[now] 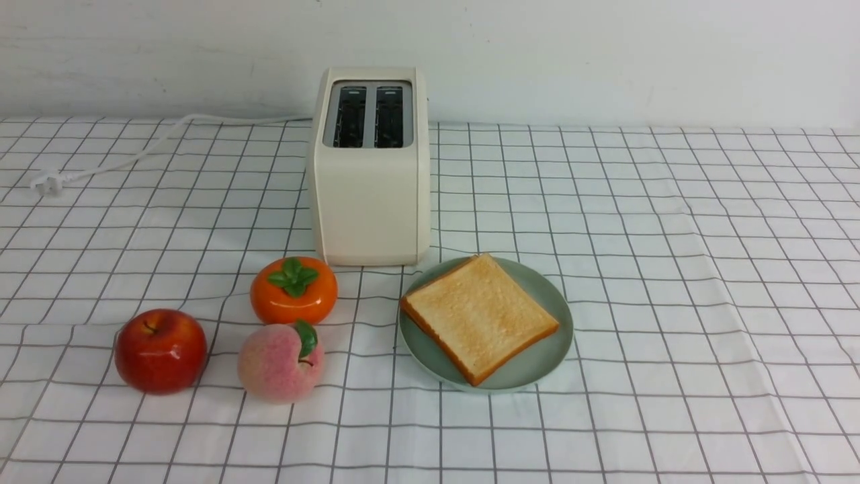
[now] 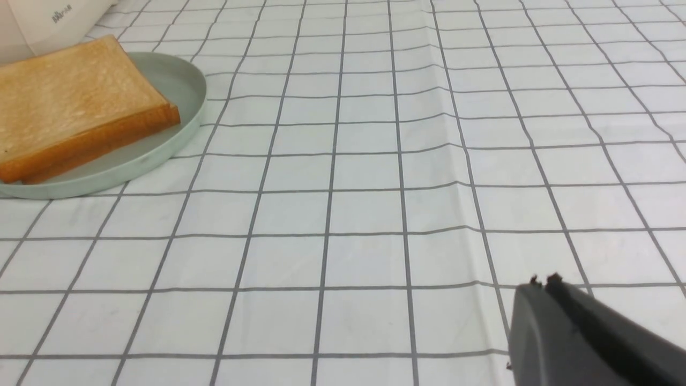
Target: Take toasted bread from bread machine on white checkered table place on plate.
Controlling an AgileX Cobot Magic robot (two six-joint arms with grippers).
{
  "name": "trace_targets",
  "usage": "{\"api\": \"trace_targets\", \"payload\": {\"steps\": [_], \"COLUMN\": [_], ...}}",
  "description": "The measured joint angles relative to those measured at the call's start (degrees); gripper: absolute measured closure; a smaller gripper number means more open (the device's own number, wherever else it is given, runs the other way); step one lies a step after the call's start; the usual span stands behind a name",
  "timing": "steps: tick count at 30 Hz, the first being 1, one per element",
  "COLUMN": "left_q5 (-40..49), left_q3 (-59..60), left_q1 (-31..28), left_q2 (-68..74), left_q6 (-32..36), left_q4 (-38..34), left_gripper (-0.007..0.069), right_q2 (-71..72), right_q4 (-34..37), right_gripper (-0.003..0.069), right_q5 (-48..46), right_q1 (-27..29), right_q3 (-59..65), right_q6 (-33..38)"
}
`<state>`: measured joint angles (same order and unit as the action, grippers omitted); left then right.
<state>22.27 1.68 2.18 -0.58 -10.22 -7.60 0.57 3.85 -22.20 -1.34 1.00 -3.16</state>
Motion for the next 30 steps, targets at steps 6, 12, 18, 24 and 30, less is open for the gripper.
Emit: {"api": "trace_targets", "payload": {"steps": [6,12,18,24,30], "left_q5": [0.3,0.2,0.2,0.2,0.2], "left_q3": [0.0,0.0,0.0,0.0,0.0], "left_q1": [0.0,0.0,0.0,0.0,0.0], "left_q2": [0.0,0.0,0.0,0.0,0.0], "left_q6": [1.1,1.1,1.1,1.2,1.2], "left_q4": [-0.7,-0.7,-0.7,-0.7,-0.7], "left_gripper": [0.0638,0.0638,0.0638,0.0638,0.0638], "right_q2": [0.0,0.0,0.0,0.0,0.0], "right_q4": [0.1,0.1,0.1,0.1,0.1], "right_gripper": [0.0663,0.0659,0.0657,0.0650,0.0644], "right_q5": [0.0,0.0,0.0,0.0,0.0], "right_q1": [0.0,0.0,0.0,0.0,0.0], "right_q3": [0.0,0.0,0.0,0.0,0.0], "right_q6": [0.0,0.0,0.0,0.0,0.0]}}
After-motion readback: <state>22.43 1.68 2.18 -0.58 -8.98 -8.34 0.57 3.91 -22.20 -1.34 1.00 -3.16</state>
